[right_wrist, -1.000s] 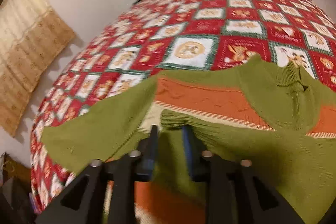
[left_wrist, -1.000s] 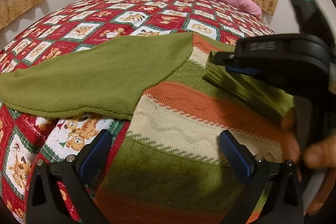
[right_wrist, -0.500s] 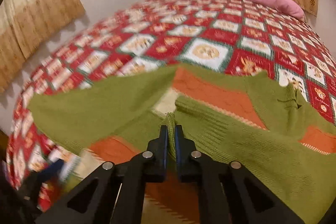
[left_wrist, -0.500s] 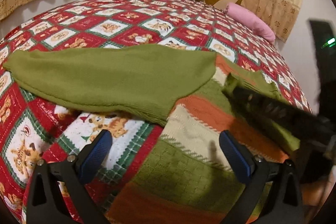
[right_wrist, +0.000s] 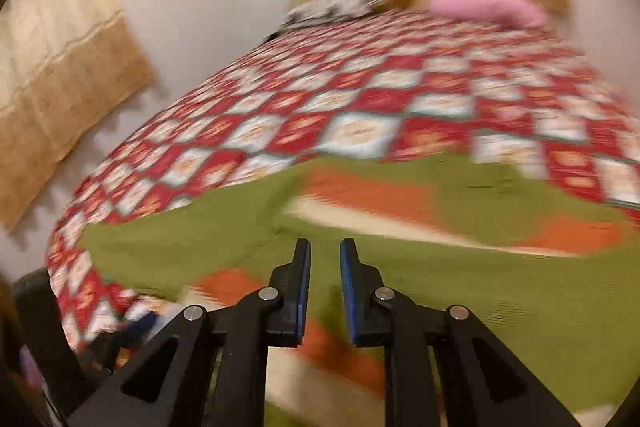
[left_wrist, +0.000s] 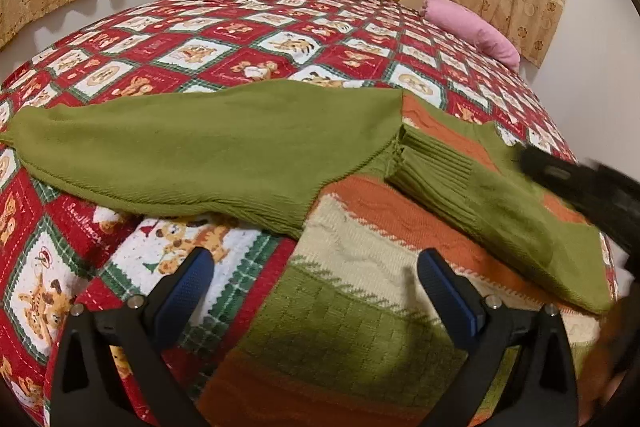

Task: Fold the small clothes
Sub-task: 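Carry the sleeve across the sweater body with the right tool and release, then grasp the other green sleeve cuff with the left tool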

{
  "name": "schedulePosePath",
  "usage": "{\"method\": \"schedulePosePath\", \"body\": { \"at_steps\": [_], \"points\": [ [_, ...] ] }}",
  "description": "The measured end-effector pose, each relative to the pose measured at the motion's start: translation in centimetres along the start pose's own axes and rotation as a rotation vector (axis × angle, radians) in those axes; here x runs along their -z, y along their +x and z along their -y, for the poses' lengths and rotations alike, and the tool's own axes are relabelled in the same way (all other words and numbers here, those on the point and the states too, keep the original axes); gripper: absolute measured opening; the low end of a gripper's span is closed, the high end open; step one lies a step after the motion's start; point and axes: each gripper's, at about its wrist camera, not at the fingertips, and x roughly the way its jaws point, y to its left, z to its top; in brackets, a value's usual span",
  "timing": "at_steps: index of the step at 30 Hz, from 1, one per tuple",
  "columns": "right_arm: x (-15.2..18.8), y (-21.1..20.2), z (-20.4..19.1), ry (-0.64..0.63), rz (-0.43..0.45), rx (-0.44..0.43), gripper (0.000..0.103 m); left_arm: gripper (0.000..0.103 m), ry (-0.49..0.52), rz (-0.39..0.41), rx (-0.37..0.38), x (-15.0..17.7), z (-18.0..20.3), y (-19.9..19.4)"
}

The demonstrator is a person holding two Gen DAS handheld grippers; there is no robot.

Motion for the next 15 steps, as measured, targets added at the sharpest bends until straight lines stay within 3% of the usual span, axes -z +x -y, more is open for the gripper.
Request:
{"method": "schedulePosePath", "body": {
  "at_steps": [3,8,9,12,15],
  "points": [
    [1.7,-3.2,6.0,0.075,-0.001,0.189,0.015,0.103,0.01,-0.007,-0.01,0.0,0.2,0.2],
    [6.3,-5.8,14.3,0.212,-0.1,0.361,0.015,0.103,0.038,-0.025,-0.037,0.0,0.8,0.6],
    [7.3,-5.7,15.5,0.235,-0.128,0.369,0.015,0.103,0.045,-0.03,-0.044,0.0,0.9,0.7],
    [8.1,-6.4,16.4,0.283,-0.082,0.307,0.016,0.103,0.049,-0.037,-0.046,0.1,0.8,0.7],
    [8.0,-6.0,15.8,0.247,-0.076,0.332,0.025,0.103,0.057,-0.048,-0.009,0.0,0.4,0.1]
  ]
}}
